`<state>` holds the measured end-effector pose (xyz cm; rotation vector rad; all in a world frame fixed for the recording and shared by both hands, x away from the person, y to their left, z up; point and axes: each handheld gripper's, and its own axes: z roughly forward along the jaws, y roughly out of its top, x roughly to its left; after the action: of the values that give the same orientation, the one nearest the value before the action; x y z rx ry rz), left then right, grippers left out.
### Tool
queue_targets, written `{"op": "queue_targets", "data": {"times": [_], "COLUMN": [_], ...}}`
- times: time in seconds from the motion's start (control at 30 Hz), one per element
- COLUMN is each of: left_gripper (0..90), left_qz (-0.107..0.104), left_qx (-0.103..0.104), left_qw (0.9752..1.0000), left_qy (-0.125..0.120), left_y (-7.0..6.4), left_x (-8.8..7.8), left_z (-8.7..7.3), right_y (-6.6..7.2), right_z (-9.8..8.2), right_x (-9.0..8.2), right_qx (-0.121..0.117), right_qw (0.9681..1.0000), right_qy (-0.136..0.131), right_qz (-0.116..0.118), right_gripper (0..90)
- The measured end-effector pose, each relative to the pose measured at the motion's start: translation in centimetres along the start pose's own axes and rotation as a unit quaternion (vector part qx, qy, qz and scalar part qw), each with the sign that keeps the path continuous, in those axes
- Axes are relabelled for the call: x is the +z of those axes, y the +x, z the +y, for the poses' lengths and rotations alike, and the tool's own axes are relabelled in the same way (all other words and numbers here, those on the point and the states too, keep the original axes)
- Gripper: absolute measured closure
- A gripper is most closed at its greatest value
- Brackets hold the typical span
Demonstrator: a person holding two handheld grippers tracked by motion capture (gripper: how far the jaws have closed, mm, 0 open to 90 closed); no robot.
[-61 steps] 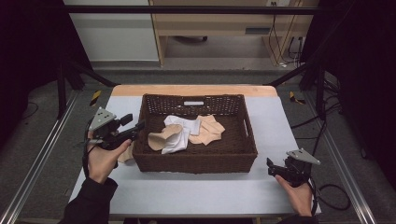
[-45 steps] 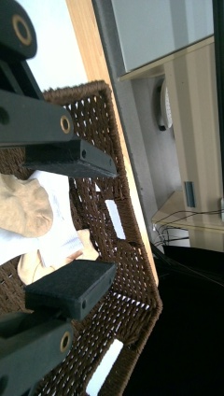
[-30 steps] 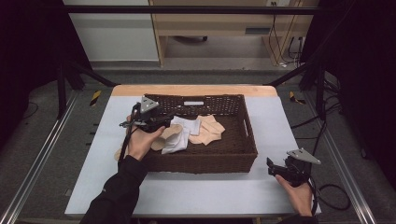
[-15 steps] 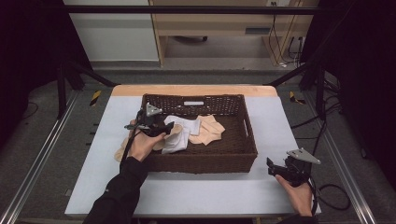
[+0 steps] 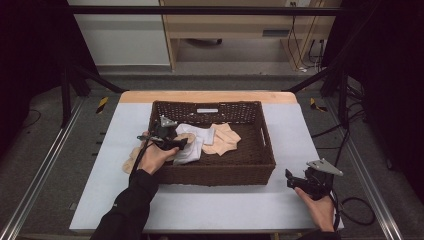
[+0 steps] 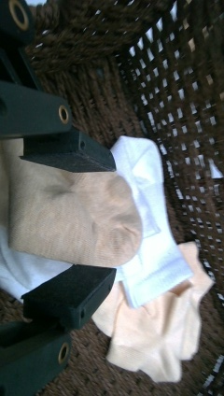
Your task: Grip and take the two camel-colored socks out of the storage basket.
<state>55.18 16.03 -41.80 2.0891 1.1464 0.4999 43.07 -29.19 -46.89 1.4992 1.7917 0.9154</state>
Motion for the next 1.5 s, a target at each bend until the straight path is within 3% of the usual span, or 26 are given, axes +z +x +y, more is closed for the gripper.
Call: {"op": "queue_targets", "data": {"times": [0.2,0.43,0.57,0.7,0.87,1.07,1.27,1.33,1.4,1.5], "left_gripper": [47.2,70.5,82.4,86.3,87.0,87.4,87.9,88.0,88.0,88.1], "left_qz": [-0.001,0.0,0.001,0.001,-0.005,-0.001,-0.007,-0.008,-0.017,-0.022], "left_qx": [0.01,0.002,-0.009,-0.007,-0.011,-0.014,-0.015,-0.005,-0.016,-0.014], "left_qw": [0.9996,0.9981,0.998,0.9985,0.9999,0.9981,0.9917,0.9884,0.9856,0.9811], "left_qy": [0.028,0.061,0.063,0.055,0.002,-0.06,-0.127,-0.151,-0.167,-0.192], "left_y": [-0.3,-0.2,-0.1,0.0,0.3,0.6,0.3,0.1,0.0,-0.2], "left_x": [0.6,1.1,1.2,0.9,-0.1,-1.7,-3.6,-4.4,-5.2,-6.6], "left_z": [0.0,0.0,0.0,0.1,0.3,0.8,1.5,1.9,2.3,3.0], "right_y": [0.0,0.0,0.0,-0.1,-0.1,-0.1,-0.1,-0.1,-0.1,-0.1], "right_z": [0.0,0.0,0.0,0.0,0.0,0.0,0.0,0.0,0.0,0.0], "right_x": [0.0,0.0,0.0,0.0,0.0,0.0,0.0,0.0,0.0,0.0], "right_qx": [-0.002,-0.001,-0.001,0.0,0.0,0.0,0.001,0.0,0.0,0.001], "right_qw": [1.0,1.0,1.0,1.0,1.0,1.0,1.0,1.0,1.0,1.0], "right_qy": [-0.001,0.0,-0.001,-0.001,-0.001,0.0,0.0,0.001,0.001,0.001], "right_qz": [-0.001,0.0,0.0,-0.001,-0.002,-0.002,-0.003,-0.003,-0.002,-0.003], "right_gripper": [5.5,5.5,5.5,5.5,5.5,5.5,5.6,5.5,5.6,5.5]}}
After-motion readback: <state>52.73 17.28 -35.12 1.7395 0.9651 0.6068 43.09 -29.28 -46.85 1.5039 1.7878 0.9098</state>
